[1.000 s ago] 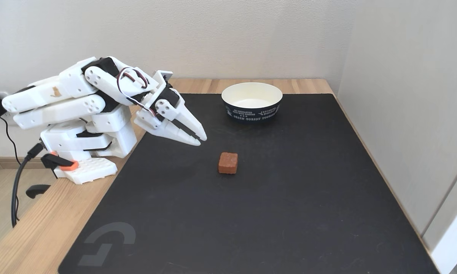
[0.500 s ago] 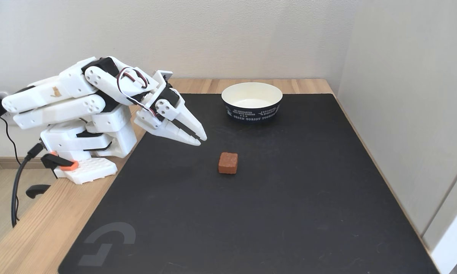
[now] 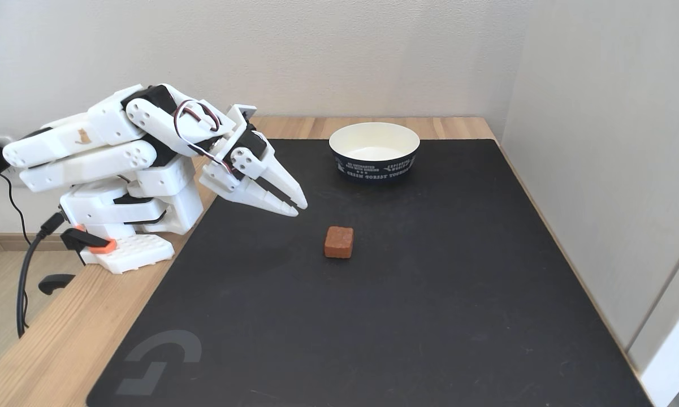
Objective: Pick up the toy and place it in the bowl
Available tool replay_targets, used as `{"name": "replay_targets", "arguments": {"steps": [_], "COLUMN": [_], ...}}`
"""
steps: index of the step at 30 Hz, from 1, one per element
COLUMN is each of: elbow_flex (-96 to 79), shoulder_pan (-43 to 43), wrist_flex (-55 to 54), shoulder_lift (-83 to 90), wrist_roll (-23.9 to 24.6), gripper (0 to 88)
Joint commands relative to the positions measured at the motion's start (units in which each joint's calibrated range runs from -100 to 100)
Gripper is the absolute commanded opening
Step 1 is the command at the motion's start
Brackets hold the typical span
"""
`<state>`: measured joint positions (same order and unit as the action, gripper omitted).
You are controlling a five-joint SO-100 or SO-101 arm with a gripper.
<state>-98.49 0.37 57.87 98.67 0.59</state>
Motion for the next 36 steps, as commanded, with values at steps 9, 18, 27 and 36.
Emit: {"name": "replay_targets", "arguments": {"steps": [9,18,27,36], "elbow_flex": [0.6,0.5,0.5,0.5], "shoulder_pan": [0.3,0.3,-0.3,-0.2], "wrist_flex": [-0.3,-0.6,-0.6,-0.6], "shoulder_lift": [0.6,0.6,0.6,0.6], "wrist_roll": [-0.4,-0.4,-0.5,-0.1], "gripper": [2.6,2.8,48.6,44.9]}}
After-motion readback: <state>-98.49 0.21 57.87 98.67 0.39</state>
